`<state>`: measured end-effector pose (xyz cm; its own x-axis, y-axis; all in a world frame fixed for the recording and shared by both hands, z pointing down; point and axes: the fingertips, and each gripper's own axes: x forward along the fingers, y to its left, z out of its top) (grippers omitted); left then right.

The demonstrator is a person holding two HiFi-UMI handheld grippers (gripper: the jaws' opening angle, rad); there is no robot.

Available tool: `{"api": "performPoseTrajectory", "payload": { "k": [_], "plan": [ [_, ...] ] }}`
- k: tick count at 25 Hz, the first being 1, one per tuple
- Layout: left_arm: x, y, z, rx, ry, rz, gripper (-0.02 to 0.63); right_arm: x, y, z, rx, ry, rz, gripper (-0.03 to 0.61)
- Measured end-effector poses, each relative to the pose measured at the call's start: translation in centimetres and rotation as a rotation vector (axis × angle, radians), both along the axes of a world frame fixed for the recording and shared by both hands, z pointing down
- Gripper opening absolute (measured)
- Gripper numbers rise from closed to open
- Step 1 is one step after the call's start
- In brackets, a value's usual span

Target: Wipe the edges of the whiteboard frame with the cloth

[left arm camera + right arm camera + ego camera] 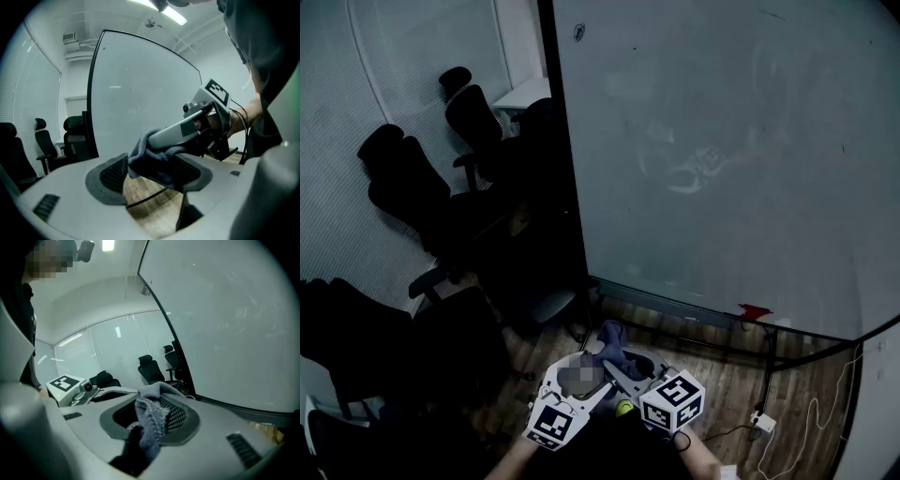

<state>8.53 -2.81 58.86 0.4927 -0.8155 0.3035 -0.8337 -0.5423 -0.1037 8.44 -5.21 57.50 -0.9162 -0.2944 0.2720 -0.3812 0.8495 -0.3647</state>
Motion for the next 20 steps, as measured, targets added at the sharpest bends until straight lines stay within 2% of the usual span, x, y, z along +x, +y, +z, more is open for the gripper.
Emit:
{"api": "performPoseTrajectory", "payload": {
  "k": [5, 9, 20],
  "plan": [
    [-2.1, -0.3, 0.4, 0.000, 0.034, 0.014, 0.311, -2.2, -0.2, 0.4, 0.010, 0.006, 0.009, 0.114],
    [-2.3, -0.1, 0.8, -0.009, 0.060, 0.030, 0.311, -2.3, -0.3, 0.6, 0.020, 0.007, 0.023, 0.115],
    [-5.3, -0.6, 1.2, -0.008, 0.041, 0.072, 0.311, -5.3, -1.1, 0.9, 0.033, 0.046, 0.053, 0.115]
  ]
}}
